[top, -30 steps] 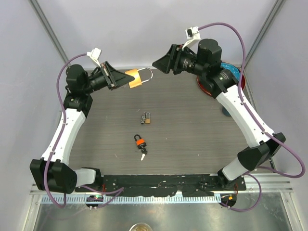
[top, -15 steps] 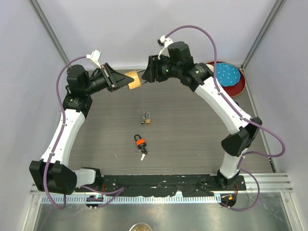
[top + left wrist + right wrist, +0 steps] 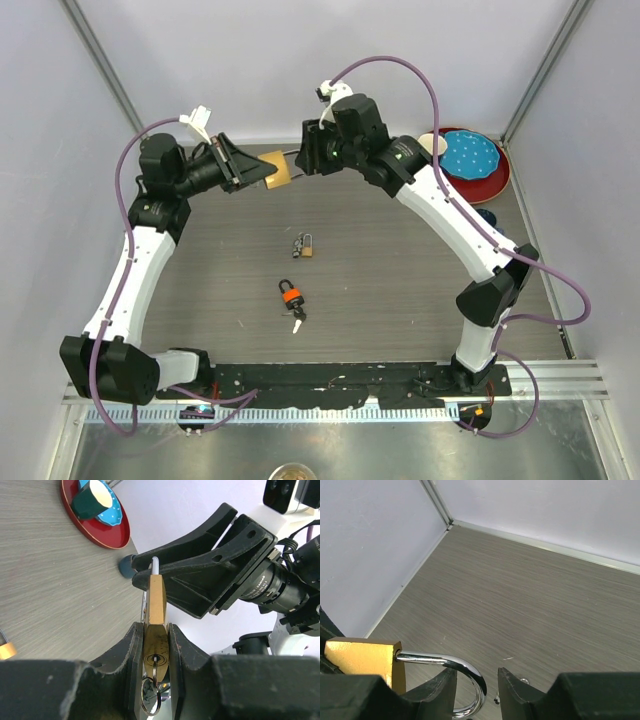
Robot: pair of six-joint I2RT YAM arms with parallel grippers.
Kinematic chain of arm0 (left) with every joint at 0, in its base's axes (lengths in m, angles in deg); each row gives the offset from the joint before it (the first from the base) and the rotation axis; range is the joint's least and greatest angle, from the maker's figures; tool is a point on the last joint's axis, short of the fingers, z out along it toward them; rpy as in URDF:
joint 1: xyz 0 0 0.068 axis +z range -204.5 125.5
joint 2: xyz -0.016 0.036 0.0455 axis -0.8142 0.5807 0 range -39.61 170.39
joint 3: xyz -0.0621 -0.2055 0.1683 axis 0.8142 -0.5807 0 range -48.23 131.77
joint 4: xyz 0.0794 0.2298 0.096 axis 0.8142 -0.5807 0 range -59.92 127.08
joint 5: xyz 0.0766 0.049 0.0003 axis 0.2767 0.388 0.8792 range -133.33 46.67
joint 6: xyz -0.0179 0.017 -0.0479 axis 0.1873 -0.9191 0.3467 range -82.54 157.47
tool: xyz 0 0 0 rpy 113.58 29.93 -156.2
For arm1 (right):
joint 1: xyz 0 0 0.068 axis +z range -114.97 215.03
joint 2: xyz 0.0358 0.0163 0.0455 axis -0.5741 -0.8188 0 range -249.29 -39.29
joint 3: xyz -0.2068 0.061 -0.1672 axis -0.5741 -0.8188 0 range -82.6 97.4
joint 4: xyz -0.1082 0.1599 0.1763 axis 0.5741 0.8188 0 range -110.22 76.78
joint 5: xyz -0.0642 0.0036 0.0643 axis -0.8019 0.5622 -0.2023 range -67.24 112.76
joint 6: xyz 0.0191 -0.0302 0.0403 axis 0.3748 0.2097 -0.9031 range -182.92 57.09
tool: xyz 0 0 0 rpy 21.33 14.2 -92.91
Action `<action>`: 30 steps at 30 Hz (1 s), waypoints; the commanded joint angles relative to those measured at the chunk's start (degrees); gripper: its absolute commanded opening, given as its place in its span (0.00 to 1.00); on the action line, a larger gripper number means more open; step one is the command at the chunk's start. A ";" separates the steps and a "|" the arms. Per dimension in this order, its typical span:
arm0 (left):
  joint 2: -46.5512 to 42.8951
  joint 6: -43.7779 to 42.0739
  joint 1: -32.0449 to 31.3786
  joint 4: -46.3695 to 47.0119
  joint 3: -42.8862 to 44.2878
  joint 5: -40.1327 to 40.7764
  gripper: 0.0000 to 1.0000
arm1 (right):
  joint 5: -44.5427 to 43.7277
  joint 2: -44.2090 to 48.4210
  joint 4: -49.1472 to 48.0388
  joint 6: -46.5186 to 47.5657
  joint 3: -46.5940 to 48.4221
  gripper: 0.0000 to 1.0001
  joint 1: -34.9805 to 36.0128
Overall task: Lock with the key
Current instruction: Lock the lock.
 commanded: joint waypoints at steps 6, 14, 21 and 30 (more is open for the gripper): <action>-2.88 -0.06 0.04 3.98 3.93 -0.75 0.00 | -3.21 2.34 -0.85 0.80 1.74 0.34 0.23; -2.62 0.21 0.04 6.00 3.23 -3.11 0.00 | 0.28 2.16 -1.82 1.07 1.39 0.02 0.32; -1.74 -3.39 0.04 6.09 3.23 -9.80 0.00 | 2.06 2.16 -1.64 0.80 2.10 0.01 0.32; -0.33 -5.59 0.04 5.03 4.19 -13.14 0.00 | 3.73 2.34 -1.55 1.50 2.27 0.02 0.32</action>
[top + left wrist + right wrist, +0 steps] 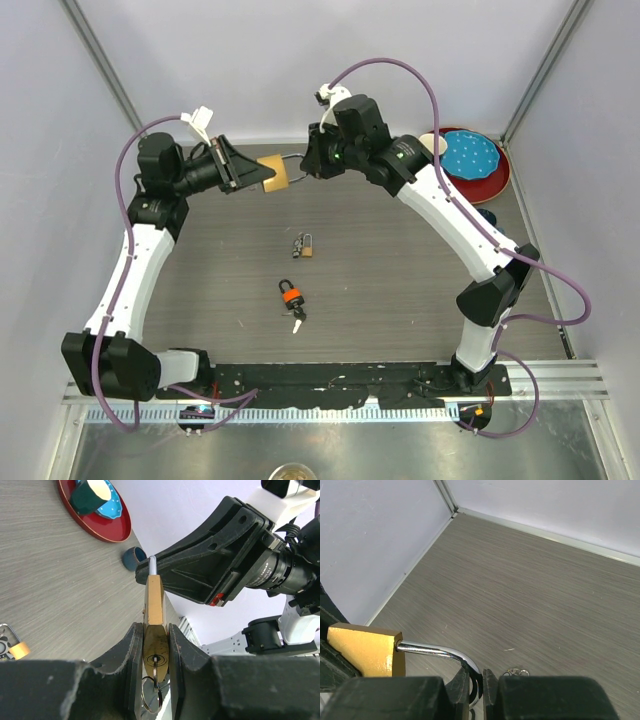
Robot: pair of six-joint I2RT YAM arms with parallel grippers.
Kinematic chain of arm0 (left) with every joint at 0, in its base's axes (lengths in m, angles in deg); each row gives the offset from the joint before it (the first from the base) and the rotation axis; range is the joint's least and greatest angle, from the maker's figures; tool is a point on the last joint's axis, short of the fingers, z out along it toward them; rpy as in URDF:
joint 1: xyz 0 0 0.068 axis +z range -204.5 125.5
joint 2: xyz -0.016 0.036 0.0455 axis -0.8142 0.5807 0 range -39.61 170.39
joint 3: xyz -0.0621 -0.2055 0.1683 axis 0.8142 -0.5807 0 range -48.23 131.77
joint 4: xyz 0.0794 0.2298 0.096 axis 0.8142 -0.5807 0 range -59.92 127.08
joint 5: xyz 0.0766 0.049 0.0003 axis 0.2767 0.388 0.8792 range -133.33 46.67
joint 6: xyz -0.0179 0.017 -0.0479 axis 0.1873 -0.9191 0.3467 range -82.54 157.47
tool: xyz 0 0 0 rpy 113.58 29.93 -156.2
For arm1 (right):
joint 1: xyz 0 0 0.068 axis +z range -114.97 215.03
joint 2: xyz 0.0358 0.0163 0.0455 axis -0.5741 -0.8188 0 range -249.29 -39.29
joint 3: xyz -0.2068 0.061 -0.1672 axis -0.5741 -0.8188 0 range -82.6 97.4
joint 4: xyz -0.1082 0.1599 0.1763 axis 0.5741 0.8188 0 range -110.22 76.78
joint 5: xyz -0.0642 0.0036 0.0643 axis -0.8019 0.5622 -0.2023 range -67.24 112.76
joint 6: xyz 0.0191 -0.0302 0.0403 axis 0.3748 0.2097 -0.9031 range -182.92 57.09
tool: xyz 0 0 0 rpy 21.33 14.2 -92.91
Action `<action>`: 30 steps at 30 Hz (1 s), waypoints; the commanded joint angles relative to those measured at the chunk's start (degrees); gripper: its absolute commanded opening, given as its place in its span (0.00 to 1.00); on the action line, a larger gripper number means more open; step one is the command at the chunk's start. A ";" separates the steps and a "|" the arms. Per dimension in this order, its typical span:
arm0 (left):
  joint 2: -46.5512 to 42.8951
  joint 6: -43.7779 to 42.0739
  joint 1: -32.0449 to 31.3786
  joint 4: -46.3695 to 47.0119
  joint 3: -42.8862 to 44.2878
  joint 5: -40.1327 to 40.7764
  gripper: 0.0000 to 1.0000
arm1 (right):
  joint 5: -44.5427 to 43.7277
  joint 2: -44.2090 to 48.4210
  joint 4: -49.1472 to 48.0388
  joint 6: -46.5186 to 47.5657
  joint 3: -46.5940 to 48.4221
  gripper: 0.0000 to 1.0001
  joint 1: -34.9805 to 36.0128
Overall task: Lock with the key
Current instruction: Lock the lock.
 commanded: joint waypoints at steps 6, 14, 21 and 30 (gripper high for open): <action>-0.77 -3.59 -1.03 1.83 5.33 -7.96 0.00 | 2.82 1.99 -3.43 0.31 2.71 0.02 0.19; -1.03 -5.26 -1.38 1.04 4.46 -4.97 0.00 | 5.36 1.37 -3.34 0.57 3.85 0.02 0.45; -1.12 -4.22 -1.65 1.55 3.06 -2.33 0.00 | 5.02 0.67 -2.64 1.01 5.35 0.01 0.98; -0.86 5.18 -2.96 15.59 0.51 -2.42 0.00 | 3.26 0.06 -3.25 0.39 5.00 0.02 2.82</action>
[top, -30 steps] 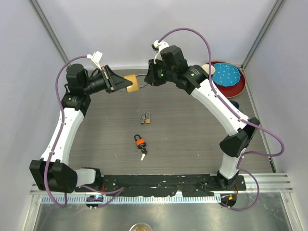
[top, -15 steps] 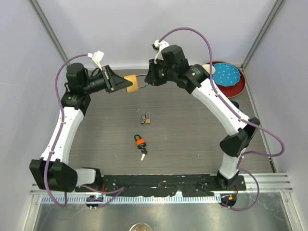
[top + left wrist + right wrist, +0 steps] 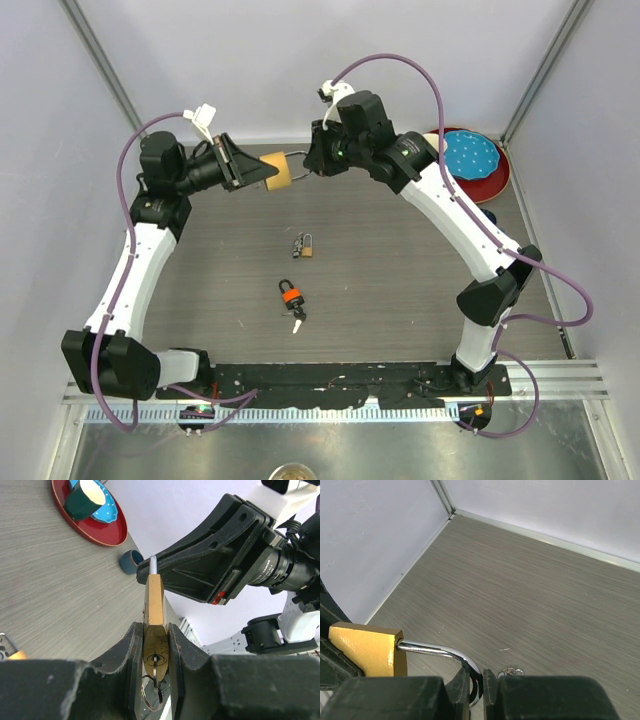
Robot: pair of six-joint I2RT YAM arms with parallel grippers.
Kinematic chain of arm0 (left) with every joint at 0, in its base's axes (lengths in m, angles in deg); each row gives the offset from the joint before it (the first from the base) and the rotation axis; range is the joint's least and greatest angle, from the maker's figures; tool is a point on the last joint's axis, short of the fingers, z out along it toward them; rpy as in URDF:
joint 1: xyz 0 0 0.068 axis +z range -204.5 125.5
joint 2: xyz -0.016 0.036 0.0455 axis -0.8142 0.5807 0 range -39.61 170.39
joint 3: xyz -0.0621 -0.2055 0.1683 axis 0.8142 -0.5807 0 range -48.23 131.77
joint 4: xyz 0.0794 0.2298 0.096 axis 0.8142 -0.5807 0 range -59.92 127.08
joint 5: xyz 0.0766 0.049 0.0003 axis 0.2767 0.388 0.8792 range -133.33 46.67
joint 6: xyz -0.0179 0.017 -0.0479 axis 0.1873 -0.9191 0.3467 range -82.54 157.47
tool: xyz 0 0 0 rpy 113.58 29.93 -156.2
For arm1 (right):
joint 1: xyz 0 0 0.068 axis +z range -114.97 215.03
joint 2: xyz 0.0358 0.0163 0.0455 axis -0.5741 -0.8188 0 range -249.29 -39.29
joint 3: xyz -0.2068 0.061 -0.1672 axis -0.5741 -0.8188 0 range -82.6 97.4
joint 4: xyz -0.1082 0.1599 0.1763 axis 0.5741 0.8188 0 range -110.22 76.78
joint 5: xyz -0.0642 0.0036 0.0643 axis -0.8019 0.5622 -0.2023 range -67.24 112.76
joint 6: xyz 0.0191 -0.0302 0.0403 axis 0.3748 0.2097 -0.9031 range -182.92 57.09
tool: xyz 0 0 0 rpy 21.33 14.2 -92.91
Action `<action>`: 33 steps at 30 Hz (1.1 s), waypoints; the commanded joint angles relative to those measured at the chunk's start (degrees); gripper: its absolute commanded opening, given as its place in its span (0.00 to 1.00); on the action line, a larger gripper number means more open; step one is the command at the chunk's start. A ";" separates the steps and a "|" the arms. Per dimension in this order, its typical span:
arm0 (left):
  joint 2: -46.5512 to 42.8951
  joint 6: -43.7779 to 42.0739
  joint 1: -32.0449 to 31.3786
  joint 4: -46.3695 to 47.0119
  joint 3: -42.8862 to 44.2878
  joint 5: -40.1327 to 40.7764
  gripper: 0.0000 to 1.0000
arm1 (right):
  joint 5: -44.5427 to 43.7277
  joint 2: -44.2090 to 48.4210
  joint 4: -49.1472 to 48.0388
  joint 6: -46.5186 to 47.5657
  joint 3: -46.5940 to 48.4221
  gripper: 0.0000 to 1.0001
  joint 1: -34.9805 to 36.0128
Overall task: Lock with the key
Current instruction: Lock the lock.
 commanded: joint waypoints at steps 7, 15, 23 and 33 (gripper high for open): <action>-1.40 2.72 -2.97 7.99 0.50 -0.89 0.00 | 3.04 -0.25 -5.92 -1.47 4.24 0.02 4.29; -0.88 -1.69 -5.25 4.44 -0.29 2.98 0.00 | 5.50 -0.52 -5.65 -1.65 6.17 0.02 7.45; 0.88 -4.24 -7.89 1.80 0.16 4.66 0.00 | 8.49 2.91 -12.24 -3.23 2.04 0.01 8.34; 2.02 1.12 -10.35 10.94 -2.13 2.03 0.00 | 16.04 4.67 -17.61 -3.76 -0.69 0.02 8.34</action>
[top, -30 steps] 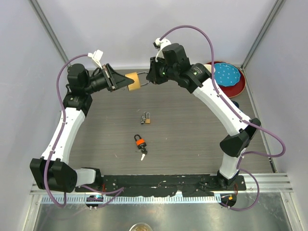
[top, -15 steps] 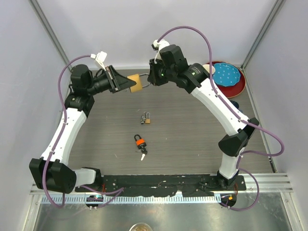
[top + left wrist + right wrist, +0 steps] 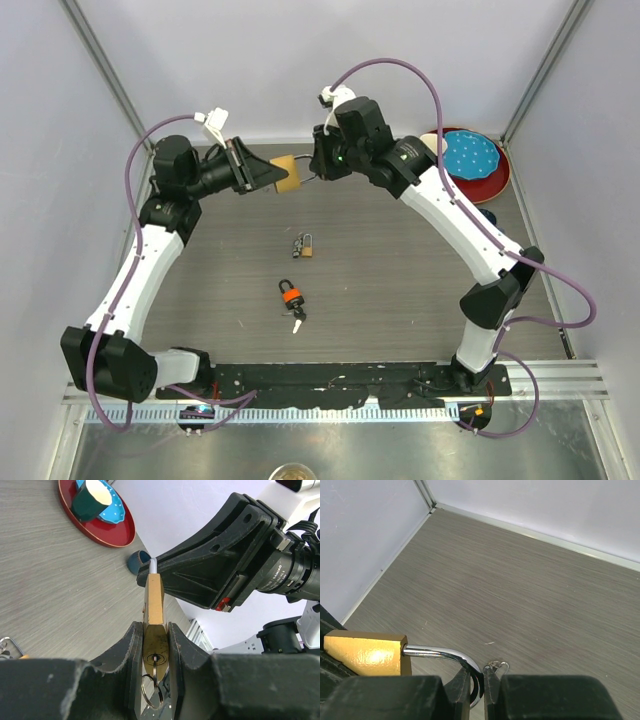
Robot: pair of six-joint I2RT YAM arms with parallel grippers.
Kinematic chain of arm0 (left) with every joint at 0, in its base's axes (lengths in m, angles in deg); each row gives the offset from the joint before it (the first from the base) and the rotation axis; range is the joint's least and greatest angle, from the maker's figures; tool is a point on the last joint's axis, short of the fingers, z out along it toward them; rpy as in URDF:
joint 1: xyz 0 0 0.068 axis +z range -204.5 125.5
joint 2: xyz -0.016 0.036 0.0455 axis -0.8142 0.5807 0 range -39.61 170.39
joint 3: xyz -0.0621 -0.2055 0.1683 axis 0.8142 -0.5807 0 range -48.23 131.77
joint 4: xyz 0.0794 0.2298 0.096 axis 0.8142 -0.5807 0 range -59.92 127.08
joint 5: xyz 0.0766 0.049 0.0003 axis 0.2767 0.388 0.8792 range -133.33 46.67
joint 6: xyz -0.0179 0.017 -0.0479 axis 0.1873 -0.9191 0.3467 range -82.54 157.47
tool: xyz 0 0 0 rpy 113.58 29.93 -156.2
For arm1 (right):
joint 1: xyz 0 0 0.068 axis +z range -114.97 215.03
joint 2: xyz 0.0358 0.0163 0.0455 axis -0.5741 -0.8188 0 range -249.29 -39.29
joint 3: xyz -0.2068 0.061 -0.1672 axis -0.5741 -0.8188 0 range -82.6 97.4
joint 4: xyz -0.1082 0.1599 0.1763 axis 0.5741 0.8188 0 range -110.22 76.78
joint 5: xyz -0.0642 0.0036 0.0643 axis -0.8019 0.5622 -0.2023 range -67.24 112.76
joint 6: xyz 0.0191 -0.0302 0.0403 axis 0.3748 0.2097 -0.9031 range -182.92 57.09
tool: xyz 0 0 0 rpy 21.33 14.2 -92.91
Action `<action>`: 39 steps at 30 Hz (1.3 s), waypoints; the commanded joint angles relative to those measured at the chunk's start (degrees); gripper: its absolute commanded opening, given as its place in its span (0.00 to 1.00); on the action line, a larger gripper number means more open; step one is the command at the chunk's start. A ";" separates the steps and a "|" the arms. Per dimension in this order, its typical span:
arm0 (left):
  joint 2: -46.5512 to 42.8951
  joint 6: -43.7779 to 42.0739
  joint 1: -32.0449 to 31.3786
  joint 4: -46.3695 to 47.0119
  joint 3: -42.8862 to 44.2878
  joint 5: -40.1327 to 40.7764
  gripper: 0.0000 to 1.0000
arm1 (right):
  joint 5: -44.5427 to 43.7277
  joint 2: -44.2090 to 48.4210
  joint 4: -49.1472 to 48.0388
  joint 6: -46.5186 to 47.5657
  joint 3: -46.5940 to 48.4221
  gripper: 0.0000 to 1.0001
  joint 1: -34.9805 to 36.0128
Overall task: Lock with the key
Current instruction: Lock the lock.
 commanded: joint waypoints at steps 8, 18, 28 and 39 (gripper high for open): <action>3.87 3.35 -7.34 10.60 -1.61 -3.59 0.00 | 25.38 3.80 -19.78 -5.24 1.87 0.01 6.72; 8.43 5.81 -11.47 14.90 -1.97 -2.19 0.00 | 33.55 1.60 -20.93 -7.70 6.62 0.02 7.51; 14.67 5.55 -16.40 14.82 0.14 -0.43 0.00 | 36.90 0.63 -22.16 -9.02 9.87 0.01 9.18; 16.00 9.07 -19.65 21.67 0.14 2.20 0.00 | 39.27 0.63 -24.53 -10.96 7.59 0.01 9.88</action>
